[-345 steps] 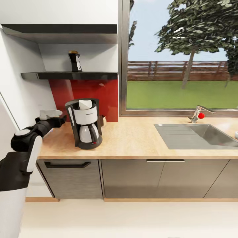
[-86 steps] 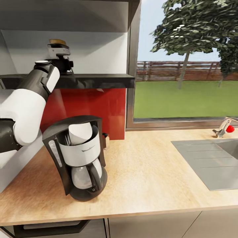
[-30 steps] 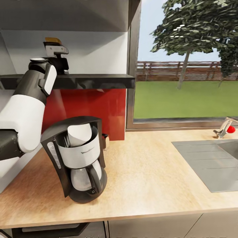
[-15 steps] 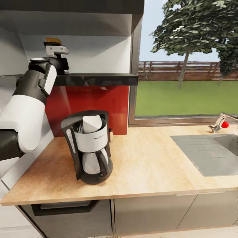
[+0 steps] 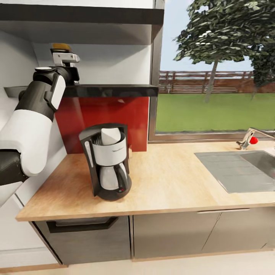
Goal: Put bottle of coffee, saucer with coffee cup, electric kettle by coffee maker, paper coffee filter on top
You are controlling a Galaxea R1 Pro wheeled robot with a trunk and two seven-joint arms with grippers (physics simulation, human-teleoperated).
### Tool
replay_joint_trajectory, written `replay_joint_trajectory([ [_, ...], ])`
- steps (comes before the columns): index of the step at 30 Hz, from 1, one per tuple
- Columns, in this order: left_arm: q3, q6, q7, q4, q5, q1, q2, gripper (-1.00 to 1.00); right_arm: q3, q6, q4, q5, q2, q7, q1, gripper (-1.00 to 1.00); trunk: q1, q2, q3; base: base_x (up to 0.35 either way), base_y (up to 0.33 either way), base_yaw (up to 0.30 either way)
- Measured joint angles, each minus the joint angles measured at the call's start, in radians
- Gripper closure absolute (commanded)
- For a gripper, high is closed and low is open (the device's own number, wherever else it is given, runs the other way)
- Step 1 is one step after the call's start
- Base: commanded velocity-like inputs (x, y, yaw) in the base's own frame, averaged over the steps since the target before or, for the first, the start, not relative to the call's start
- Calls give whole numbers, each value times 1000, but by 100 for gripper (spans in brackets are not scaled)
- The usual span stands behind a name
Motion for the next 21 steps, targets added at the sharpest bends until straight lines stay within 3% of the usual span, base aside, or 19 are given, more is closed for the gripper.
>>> replay_joint_trajectory([
  [7,0,3,1,15,3,0,-1,100,0,0,0,0,0,0,0,-100,0,0,0,-248,0,0],
  [16,0,5,0,15,4,0,-1,100,0,0,0,0,0,0,0,-100,0,0,0,-63,0,0],
  [21,0,6,0,15,3,0,0,100,0,0,0,0,0,0,0,-100,0,0,0,-287,0,0],
])
